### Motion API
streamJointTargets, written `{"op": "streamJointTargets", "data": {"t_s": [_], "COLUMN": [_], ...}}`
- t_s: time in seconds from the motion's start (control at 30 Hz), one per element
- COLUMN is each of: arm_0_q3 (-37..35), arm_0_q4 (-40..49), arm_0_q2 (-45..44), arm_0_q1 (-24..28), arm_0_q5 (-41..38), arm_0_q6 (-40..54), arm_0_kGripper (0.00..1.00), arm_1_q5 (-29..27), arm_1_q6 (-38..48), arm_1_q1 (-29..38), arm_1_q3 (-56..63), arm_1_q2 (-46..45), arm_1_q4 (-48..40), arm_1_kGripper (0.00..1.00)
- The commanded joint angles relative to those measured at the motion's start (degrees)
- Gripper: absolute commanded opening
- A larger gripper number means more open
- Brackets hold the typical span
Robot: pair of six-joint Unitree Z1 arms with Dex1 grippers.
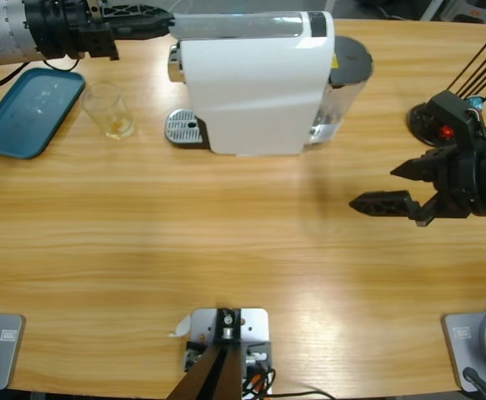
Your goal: Pour coffee
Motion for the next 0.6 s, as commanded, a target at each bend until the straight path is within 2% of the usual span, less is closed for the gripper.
{"op": "streamJointTargets", "data": {"t_s": [0.03,0.6], "arm_0_q3": [0.82,-1.10], "arm_0_q4": [-3.65,-6.92], "arm_0_q2": [1.83,0.85], "arm_0_q1": [-0.62,-0.70], "arm_0_q5": [-1.25,-1.51], "arm_0_q6": [-2.27,-6.96], "arm_0_kGripper": [0.000,0.000], "arm_1_q5": [0.34,0.43], "arm_1_q6": [-0.04,-0.04], "arm_1_q1": [-0.46,-0.46], "arm_1_q3": [0.16,0.16], "arm_1_q2": [1.23,0.94], "arm_1_q4": [0.39,0.39], "arm_1_kGripper": [0.964,0.964]}}
